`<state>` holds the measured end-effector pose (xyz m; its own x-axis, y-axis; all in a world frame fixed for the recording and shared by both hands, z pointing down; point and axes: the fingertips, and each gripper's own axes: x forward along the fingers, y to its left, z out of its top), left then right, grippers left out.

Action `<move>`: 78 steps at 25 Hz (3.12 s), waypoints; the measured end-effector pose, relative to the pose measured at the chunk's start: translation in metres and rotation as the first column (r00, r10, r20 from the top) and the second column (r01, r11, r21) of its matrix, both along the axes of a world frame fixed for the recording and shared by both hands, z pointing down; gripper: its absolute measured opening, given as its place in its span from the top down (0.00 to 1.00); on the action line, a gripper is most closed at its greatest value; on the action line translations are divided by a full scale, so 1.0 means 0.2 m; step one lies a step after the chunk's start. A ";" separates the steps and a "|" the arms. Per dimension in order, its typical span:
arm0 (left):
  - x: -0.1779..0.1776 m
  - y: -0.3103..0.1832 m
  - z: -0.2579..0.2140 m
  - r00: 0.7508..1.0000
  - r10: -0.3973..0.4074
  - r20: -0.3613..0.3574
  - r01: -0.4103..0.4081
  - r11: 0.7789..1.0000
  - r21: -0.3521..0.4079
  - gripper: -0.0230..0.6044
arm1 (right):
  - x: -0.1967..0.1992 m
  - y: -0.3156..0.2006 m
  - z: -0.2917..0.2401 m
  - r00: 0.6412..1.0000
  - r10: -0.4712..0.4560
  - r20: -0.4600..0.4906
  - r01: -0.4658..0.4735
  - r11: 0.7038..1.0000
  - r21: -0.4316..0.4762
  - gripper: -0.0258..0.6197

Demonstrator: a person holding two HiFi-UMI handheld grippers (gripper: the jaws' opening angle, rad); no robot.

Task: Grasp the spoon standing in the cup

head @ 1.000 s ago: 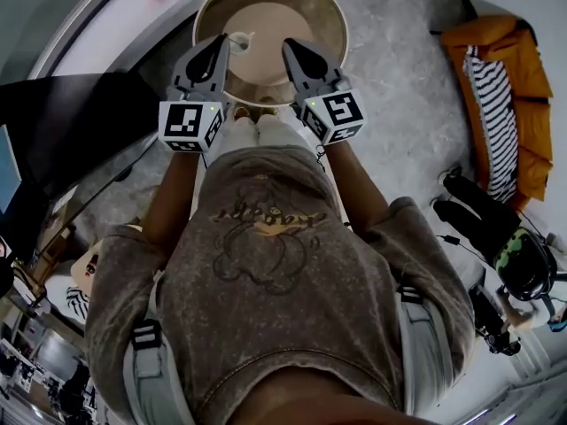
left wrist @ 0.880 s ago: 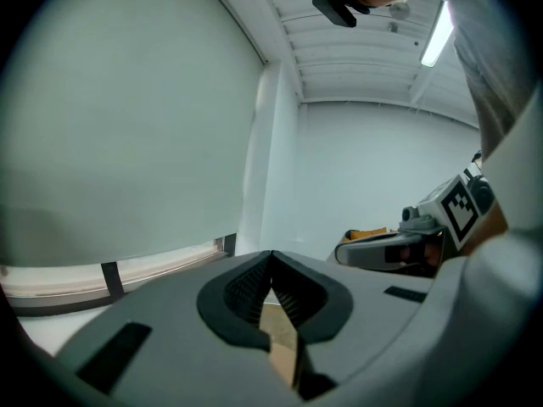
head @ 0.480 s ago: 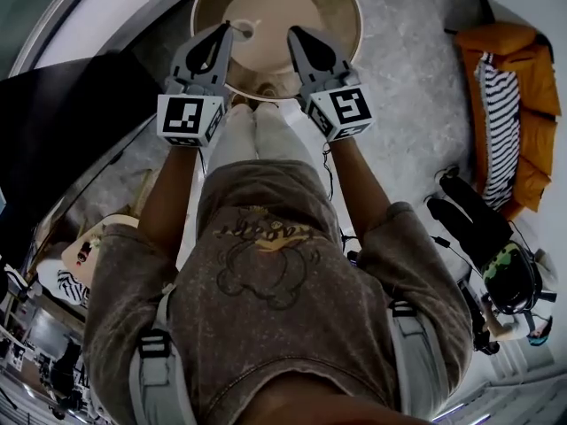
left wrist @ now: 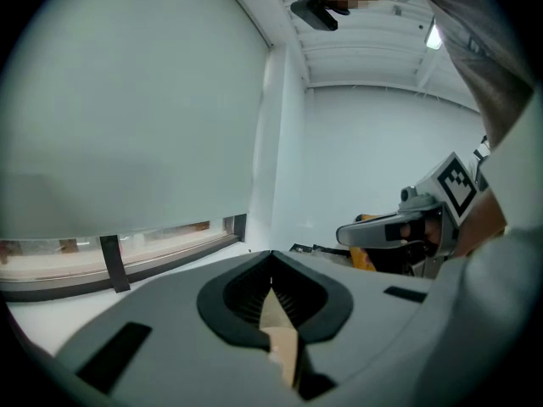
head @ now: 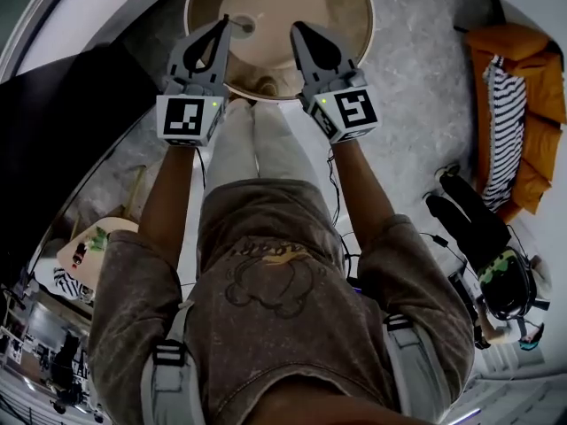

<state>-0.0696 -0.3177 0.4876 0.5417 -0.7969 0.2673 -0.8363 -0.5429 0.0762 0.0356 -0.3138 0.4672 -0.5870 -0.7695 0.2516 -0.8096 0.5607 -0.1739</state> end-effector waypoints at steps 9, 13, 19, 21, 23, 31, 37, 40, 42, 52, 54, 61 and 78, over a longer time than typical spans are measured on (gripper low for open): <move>0.00 -0.02 0.22 1.000 0.008 -0.024 -0.009 1.000 -0.007 0.94 | -0.03 -0.04 0.25 1.000 -0.002 -0.030 0.001 1.000 -0.029 0.93; 0.01 -0.01 0.32 0.999 0.010 -0.035 -0.011 1.000 -0.013 0.94 | -0.04 -0.02 0.35 1.000 -0.002 -0.028 0.001 0.999 -0.046 0.93; 0.00 -0.01 0.43 1.000 -0.003 -0.027 0.002 1.000 -0.028 0.94 | -0.04 -0.01 0.43 1.000 -0.012 -0.028 0.010 0.999 -0.042 0.93; 0.00 0.00 0.46 1.000 -0.009 -0.023 0.008 0.999 -0.040 0.94 | -0.03 0.00 0.46 0.999 -0.012 -0.034 0.011 0.998 -0.054 0.93; -0.01 0.00 0.48 1.000 -0.013 -0.019 0.012 0.999 -0.045 0.94 | -0.03 0.00 0.47 0.999 -0.008 -0.033 0.006 0.998 -0.055 0.93; -0.02 0.00 0.56 0.996 -0.046 -0.070 0.040 0.996 -0.084 0.86 | 0.00 0.02 0.52 0.999 -0.007 -0.036 0.005 0.997 -0.076 0.93; -0.03 -0.03 0.61 0.992 -0.080 -0.093 0.070 0.992 -0.108 0.54 | 0.00 0.03 0.55 0.999 -0.008 -0.034 0.005 0.995 -0.101 0.93; -0.01 -0.03 0.63 0.992 -0.068 -0.104 0.053 0.988 -0.144 0.54 | 0.00 0.03 0.55 1.000 -0.007 -0.027 0.004 0.995 -0.100 0.93; -0.01 -0.04 0.67 0.993 -0.062 -0.097 0.045 0.985 -0.166 0.54 | 0.01 0.03 0.56 1.000 -0.006 -0.023 0.004 0.995 -0.097 0.93; -0.05 -0.14 0.96 0.992 -0.101 -0.069 0.081 0.964 -0.253 0.57 | 0.03 0.02 0.63 0.999 -0.003 -0.033 -0.002 0.992 -0.126 0.93; -0.04 -0.16 1.03 0.992 -0.103 -0.067 0.081 0.958 -0.273 0.58 | 0.04 0.02 0.64 0.999 -0.004 -0.035 -0.001 0.991 -0.131 0.93; -0.05 -0.20 1.25 0.991 -0.129 -0.044 0.105 0.932 -0.347 0.61 | 0.05 0.03 0.68 0.999 -0.003 -0.039 -0.003 0.988 -0.156 0.93; -0.02 -0.22 1.40 0.990 -0.137 -0.029 0.114 0.909 -0.401 0.77 | 0.07 0.06 0.73 0.999 -0.020 -0.036 0.013 0.984 -0.178 0.93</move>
